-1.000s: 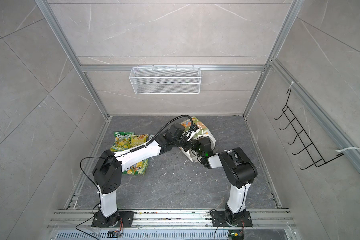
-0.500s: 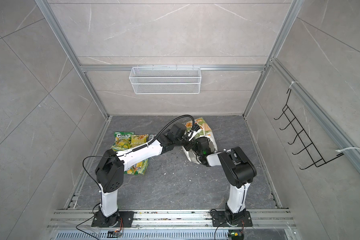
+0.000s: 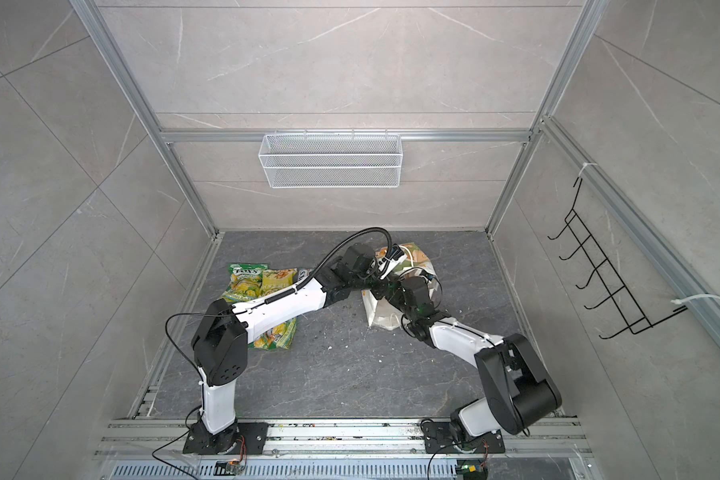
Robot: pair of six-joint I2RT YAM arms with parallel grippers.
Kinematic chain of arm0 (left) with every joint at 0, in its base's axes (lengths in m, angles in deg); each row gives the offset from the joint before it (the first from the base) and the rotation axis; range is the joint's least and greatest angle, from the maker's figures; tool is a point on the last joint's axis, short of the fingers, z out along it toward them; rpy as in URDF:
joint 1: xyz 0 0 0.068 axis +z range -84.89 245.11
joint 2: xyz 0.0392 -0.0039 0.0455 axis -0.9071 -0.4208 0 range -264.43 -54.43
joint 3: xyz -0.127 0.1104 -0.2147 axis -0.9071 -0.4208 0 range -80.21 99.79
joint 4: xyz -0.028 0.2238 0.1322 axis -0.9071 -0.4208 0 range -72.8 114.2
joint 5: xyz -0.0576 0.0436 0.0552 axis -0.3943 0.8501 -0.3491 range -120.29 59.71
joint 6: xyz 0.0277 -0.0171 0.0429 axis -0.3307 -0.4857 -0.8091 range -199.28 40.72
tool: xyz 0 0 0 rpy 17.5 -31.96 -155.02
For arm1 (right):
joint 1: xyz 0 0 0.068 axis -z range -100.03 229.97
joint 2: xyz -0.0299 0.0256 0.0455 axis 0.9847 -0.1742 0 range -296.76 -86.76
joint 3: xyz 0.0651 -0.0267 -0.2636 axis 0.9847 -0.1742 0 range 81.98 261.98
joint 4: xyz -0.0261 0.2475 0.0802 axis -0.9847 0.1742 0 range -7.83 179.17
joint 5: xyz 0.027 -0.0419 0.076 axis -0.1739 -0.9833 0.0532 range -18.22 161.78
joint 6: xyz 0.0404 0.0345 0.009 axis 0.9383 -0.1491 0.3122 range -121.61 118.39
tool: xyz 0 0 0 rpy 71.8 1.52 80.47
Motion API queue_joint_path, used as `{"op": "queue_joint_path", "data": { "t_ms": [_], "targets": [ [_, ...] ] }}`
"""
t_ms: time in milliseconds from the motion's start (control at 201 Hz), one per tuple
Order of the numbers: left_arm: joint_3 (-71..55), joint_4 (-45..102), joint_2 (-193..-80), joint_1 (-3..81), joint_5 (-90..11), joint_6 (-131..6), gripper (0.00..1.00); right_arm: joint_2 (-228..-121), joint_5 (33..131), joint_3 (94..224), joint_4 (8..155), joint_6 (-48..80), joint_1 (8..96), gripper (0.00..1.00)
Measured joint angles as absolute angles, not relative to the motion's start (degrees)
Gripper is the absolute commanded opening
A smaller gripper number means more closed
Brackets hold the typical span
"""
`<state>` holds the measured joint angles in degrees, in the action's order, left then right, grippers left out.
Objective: Take the snacks out of the paper bag
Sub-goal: 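Reach the right gripper into the bag toward the Fox's Fruits packet, then close the right gripper on the Fox's Fruits packet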
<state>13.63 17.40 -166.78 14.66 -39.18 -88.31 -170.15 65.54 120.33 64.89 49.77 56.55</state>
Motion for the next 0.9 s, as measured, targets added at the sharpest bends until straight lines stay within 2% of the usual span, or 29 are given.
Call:
{"op": "queue_joint_path", "data": {
  "t_ms": [174,508,896],
  "targets": [
    [13.63,17.40,-167.00,14.50,-39.13,-88.31,0.00,-171.59,65.52,120.13,65.55,49.29,56.75,0.60],
    [12.80,17.31,-167.00,14.53,-39.24,-88.29,0.00,-184.16,66.64,123.28,64.09,54.55,56.96,0.61],
    [12.54,17.44,-167.09,15.20,-39.07,-88.23,0.00,-193.69,65.63,126.95,50.49,63.80,57.18,0.62]
  ]
}}
